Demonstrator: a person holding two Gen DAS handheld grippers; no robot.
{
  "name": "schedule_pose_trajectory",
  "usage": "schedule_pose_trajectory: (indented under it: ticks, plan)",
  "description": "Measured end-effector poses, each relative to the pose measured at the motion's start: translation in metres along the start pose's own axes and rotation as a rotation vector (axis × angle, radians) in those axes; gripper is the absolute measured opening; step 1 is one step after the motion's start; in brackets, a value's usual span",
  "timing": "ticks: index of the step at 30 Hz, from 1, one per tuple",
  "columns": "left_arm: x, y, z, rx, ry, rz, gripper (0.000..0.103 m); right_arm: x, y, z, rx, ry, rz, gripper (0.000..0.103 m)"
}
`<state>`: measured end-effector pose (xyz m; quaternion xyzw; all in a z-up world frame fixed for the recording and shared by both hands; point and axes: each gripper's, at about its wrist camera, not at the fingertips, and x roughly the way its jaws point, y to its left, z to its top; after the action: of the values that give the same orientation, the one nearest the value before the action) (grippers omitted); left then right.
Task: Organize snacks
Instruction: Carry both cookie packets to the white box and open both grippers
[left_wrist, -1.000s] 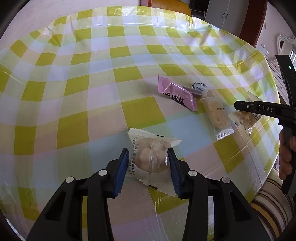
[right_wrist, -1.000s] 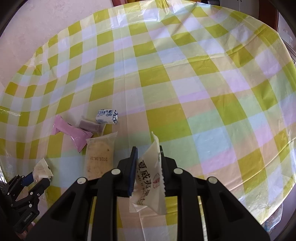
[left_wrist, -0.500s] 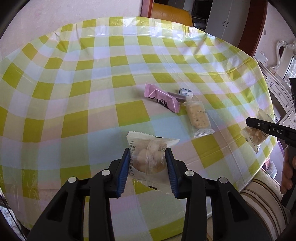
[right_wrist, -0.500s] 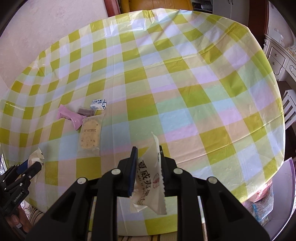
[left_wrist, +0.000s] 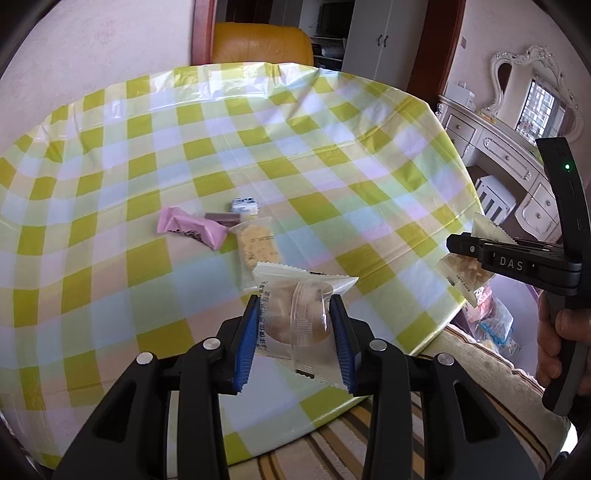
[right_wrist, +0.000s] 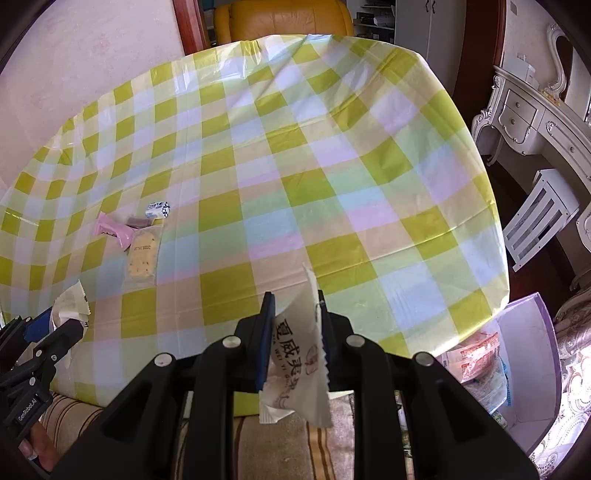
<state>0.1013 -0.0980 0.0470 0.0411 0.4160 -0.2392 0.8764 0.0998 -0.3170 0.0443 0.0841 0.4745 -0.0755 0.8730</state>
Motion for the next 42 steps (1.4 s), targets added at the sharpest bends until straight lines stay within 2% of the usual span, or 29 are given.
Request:
schedule_pose_trajectory:
  ticks: [15,25,29,42]
  plan:
    - [0.029,-0.135,0.006,0.248,0.063,-0.188,0.037,-0.007,-0.089,-0.032,0.101,0.036,-0.141,0.021]
    - [0.056,-0.216,0.004,0.407,0.129,-0.261,0.037,0.000,-0.147,-0.057,0.176,0.086,-0.220,0.021]
    - [0.068,-0.237,0.002,0.430,0.168,-0.303,0.037,0.000,-0.170,-0.065,0.210,0.095,-0.250,0.021]
    - [0.102,-0.262,-0.002,0.413,0.297,-0.416,0.037,-0.008,-0.217,-0.083,0.254,0.072,-0.368,0.021]
